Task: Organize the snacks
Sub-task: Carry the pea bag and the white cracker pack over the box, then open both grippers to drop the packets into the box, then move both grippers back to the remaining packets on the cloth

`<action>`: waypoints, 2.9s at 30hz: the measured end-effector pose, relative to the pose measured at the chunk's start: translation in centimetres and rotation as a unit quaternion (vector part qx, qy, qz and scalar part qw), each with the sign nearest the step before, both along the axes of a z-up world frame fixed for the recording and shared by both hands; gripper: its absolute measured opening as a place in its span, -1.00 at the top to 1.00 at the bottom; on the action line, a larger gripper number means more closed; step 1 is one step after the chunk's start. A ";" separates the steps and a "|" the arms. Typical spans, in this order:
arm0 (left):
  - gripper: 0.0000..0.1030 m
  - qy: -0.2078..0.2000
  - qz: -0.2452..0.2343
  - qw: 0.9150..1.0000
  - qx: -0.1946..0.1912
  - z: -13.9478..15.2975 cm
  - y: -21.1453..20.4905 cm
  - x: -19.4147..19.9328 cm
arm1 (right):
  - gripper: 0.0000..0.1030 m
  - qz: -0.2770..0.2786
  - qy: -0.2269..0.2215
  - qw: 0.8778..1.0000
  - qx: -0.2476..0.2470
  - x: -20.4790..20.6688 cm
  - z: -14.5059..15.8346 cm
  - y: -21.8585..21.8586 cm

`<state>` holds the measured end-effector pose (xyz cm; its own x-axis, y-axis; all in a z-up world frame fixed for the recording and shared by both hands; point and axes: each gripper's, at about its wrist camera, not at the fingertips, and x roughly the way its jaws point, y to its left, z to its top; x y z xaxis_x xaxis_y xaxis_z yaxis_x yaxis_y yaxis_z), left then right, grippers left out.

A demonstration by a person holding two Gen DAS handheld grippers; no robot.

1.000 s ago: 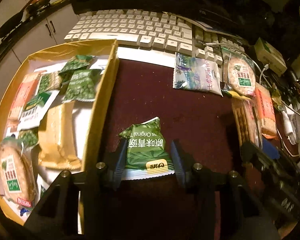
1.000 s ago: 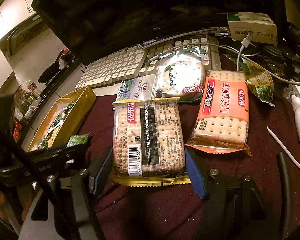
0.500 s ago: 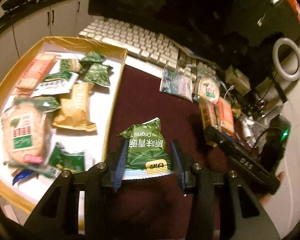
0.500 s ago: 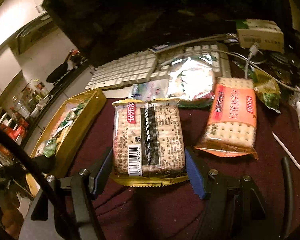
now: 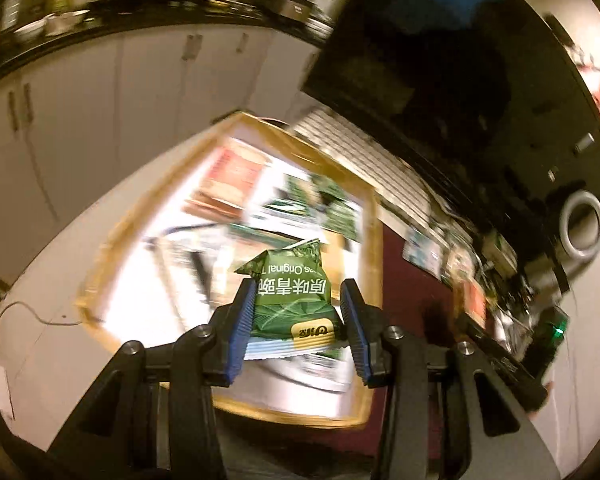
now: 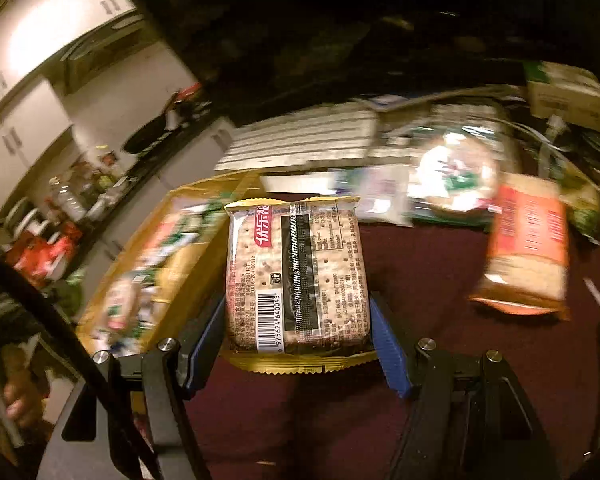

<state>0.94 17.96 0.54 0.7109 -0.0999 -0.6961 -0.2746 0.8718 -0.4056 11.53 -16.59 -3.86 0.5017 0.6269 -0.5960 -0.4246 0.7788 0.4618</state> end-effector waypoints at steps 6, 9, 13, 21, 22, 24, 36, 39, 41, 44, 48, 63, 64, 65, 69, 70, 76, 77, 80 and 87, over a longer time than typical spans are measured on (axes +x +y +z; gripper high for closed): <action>0.14 0.009 0.023 1.000 -0.001 -1.3 3.5 -1.1 | -0.33 0.078 -0.015 0.997 -0.006 -0.9 2.3 7.4; 0.14 0.016 0.024 1.000 -0.007 -2.1 4.4 -1.3 | -0.33 0.109 -0.020 0.994 -0.020 -1.0 2.5 10.9; 0.13 0.025 0.025 0.999 -0.011 -2.9 5.1 -1.2 | -0.33 0.120 -0.024 0.991 -0.056 -0.2 2.3 14.6; 0.13 0.042 0.019 0.999 0.006 -4.1 5.3 -0.3 | -0.33 0.107 0.002 0.991 -0.077 0.6 1.2 17.9; 0.13 0.044 0.018 0.999 0.004 -4.2 5.4 -0.2 | -0.33 0.104 0.004 0.992 -0.078 0.6 1.2 18.1; 0.13 0.046 0.017 0.999 -0.001 -4.6 5.7 0.0 | -0.34 0.097 -0.003 0.991 -0.092 0.4 1.2 18.5; -0.12 0.058 0.014 0.998 0.023 -5.0 5.5 0.0 | -0.47 0.108 -0.028 0.992 -0.067 0.0 1.9 17.8; -0.42 0.033 0.021 0.999 0.023 -4.2 5.2 -0.5 | -0.53 0.110 -0.035 0.992 -0.043 -0.3 2.7 16.5; -0.49 0.021 0.045 0.998 0.047 -3.3 5.0 -0.8 | -0.53 0.107 -0.038 0.993 -0.032 -0.6 2.9 15.5; -0.49 0.002 0.045 0.997 0.066 -2.1 4.0 -1.2 | -0.53 0.108 -0.032 0.994 0.001 -0.9 2.7 12.7; -0.55 -0.023 0.023 0.998 0.061 -0.8 2.0 -1.3 | -0.53 0.080 -0.020 0.997 0.013 -0.7 1.3 8.5; -0.61 -0.003 -0.127 0.990 0.067 -0.8 -10.1 2.7 | -0.53 -0.063 0.036 0.997 0.018 1.5 -1.8 -2.8; -0.61 0.000 -0.133 0.989 0.069 -0.8 -10.7 2.8 | -0.53 -0.078 0.035 0.996 0.010 1.8 -1.6 -3.4; -0.61 0.001 -0.138 0.988 0.072 -0.9 -11.2 2.9 | -0.53 -0.091 0.034 0.995 0.002 2.0 -1.6 -4.1; -0.61 0.010 -0.148 0.986 0.079 -1.3 -12.4 3.2 | -0.53 -0.154 0.043 0.987 -0.011 3.5 -1.3 -7.3; -0.61 0.012 -0.149 0.986 0.079 -1.4 -12.6 3.3 | -0.53 -0.165 0.046 0.985 -0.011 3.9 -1.4 -8.2; -0.61 0.021 -0.150 0.985 0.079 -1.9 -12.9 3.4 | -0.53 -0.217 0.049 0.973 -0.069 5.4 -1.9 -9.7; -0.61 0.022 -0.149 0.985 0.079 -2.0 -12.9 3.4 | -0.53 -0.222 0.054 0.970 -0.083 5.7 -2.2 -9.6; -0.61 0.022 -0.147 0.986 0.076 -2.1 -12.7 3.4 | -0.53 -0.225 0.075 0.966 -0.102 6.9 -3.3 -9.3; -0.61 0.027 -0.155 0.985 0.069 -2.0 -13.2 3.6 | -0.05 -0.229 0.062 0.959 -0.154 6.5 -3.6 -8.0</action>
